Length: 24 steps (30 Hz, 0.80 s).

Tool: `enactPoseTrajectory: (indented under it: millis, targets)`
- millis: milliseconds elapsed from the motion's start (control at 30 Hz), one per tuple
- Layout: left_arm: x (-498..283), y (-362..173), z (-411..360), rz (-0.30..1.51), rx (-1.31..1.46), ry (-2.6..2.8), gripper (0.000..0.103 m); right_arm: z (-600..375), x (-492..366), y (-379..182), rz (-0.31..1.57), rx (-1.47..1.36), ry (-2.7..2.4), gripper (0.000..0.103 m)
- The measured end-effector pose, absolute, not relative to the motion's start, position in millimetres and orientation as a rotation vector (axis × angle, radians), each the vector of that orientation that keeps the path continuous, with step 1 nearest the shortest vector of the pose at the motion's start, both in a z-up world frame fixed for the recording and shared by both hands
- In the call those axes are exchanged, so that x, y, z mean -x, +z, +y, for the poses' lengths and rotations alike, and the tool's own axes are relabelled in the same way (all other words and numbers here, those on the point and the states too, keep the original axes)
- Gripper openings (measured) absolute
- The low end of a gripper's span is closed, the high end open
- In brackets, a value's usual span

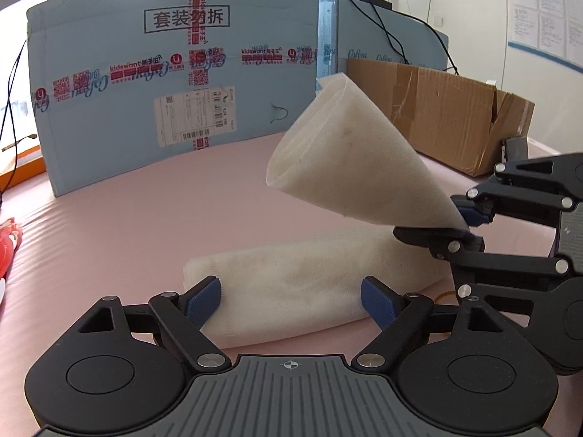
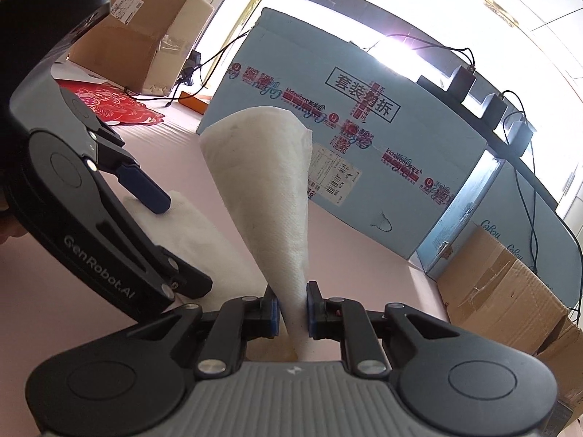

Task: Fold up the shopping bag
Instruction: 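Fold the strip end over toward the left gripper with the right gripper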

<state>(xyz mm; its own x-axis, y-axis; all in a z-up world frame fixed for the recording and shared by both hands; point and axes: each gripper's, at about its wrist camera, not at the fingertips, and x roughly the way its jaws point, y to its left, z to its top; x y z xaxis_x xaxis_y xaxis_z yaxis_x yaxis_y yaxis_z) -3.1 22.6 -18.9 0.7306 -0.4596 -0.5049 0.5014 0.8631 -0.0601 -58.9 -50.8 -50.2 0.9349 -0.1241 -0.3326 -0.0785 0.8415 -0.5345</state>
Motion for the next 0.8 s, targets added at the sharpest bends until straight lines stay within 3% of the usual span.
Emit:
enactPoseTrajectory:
  millis: [400, 800]
  targets:
    - [-3, -22, 32, 0.556, -0.165, -0.325, 0.086, -48, 59, -54, 0.371, 0.580, -0.001, 0.016]
    - [-1, -21, 52, 0.537, -0.054, -0.369, 0.086, -21, 46, -67, 0.382, 0.749, 0.010, 0.016]
